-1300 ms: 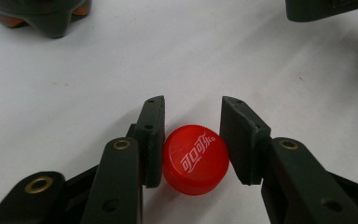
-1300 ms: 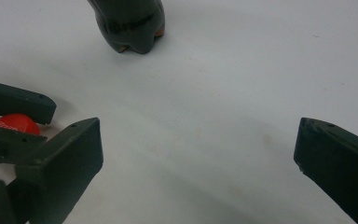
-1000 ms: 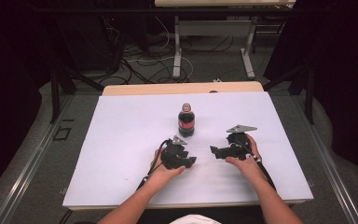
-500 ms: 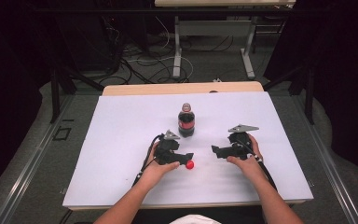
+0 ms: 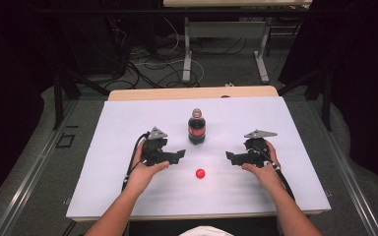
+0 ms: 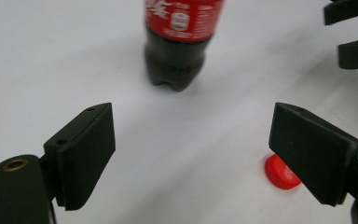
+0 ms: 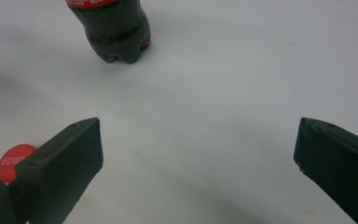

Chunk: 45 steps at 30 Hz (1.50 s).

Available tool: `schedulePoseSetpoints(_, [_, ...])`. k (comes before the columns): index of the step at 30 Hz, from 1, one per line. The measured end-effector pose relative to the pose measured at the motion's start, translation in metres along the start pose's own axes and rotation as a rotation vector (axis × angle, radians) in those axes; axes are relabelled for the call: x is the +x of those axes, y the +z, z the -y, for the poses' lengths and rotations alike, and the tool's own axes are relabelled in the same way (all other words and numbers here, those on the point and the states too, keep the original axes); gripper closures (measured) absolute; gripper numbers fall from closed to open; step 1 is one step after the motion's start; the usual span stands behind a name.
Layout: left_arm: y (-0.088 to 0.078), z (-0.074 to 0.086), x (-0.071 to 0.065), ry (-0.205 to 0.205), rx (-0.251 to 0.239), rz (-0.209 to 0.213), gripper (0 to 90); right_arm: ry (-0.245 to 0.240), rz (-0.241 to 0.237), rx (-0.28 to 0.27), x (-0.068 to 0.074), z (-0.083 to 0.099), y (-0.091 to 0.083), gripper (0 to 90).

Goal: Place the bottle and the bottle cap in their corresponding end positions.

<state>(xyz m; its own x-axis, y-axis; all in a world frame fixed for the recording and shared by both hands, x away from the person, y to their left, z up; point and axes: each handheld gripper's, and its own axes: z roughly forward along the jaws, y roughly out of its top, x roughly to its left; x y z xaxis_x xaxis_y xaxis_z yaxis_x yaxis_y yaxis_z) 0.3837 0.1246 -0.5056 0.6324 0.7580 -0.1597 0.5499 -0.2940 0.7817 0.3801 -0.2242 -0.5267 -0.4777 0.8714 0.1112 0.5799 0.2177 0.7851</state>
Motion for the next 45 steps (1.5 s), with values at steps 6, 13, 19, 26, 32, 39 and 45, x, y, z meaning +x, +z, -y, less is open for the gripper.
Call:
schedulePoseSetpoints(6, [-0.024, 0.010, 0.023, -0.055, 0.014, -0.048, 0.5, -0.009, 0.010, 0.003, 0.000, -0.001, -0.008, 0.8])
schedulePoseSetpoints(13, [-0.048, 0.030, 0.049, -0.138, -0.033, -0.107, 0.5, -0.011, 0.035, 0.005, -0.009, 0.002, -0.020, 0.8])
schedulePoseSetpoints(19, [-0.058, 0.052, 0.068, -0.182, -0.041, -0.157, 0.5, 0.046, 0.061, -0.001, -0.028, 0.013, -0.026, 0.8])
schedulePoseSetpoints(26, [-0.062, 0.064, 0.080, -0.201, -0.060, -0.208, 0.5, 0.077, 0.104, -0.007, -0.043, 0.025, -0.026, 0.9])
schedulePoseSetpoints(32, [-0.062, 0.072, 0.088, -0.223, -0.049, -0.228, 0.5, 0.098, 0.122, 0.001, -0.050, 0.031, -0.024, 0.9])
schedulePoseSetpoints(39, [-0.065, 0.074, 0.093, -0.259, -0.060, -0.235, 0.5, 0.109, 0.125, 0.008, -0.053, 0.034, -0.023, 0.8])
schedulePoseSetpoints(45, [-0.066, 0.076, 0.096, -0.267, -0.060, -0.244, 0.5, 0.106, 0.125, 0.010, -0.055, 0.035, -0.022, 0.9])
